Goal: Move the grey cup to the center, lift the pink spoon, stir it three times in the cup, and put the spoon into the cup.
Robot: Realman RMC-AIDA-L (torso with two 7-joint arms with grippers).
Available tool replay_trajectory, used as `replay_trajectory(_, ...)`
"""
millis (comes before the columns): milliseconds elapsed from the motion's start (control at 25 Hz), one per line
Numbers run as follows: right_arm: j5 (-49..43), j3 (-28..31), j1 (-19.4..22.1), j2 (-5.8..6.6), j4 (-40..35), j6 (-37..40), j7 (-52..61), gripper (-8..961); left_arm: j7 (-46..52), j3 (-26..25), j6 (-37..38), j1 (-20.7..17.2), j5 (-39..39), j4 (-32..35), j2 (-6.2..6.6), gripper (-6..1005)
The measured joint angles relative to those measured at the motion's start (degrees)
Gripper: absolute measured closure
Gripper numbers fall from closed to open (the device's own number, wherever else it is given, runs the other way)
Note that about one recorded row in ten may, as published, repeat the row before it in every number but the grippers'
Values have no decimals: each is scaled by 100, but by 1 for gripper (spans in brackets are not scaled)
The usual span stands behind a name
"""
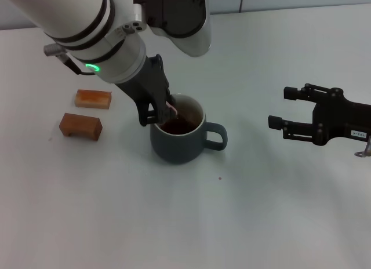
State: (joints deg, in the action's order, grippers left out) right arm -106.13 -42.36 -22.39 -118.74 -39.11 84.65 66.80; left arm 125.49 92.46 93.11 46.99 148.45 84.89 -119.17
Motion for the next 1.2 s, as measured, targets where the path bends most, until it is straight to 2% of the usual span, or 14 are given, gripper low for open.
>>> replay_trajectory(320, -5, 7, -2, 8, 0, 9, 0, 166, 27, -78, 23, -81, 217, -71, 7, 815)
replay_trajectory(680, -5, 16, -1, 9, 0, -1, 0, 166, 183, -102, -110, -241, -292, -66, 11, 812)
replay_trajectory(960, -5, 15, -6, 9, 0, 9, 0, 167, 236, -172, -223, -267, -530, -351, 24, 810)
replay_trajectory(1120, -5, 20, -6, 9, 0, 2, 0, 167, 154, -409, -326, -442, -817, -220, 38, 681)
replay_trajectory(1160, -5, 24, -5, 9, 0, -5, 0, 167, 86, -542, -377, -530, -976, -122, 42, 648)
replay_trajectory(1200, -5, 33, -5, 9, 0, -13, 0, 167, -126, -917, -534, -745, -1463, 43, 48, 616)
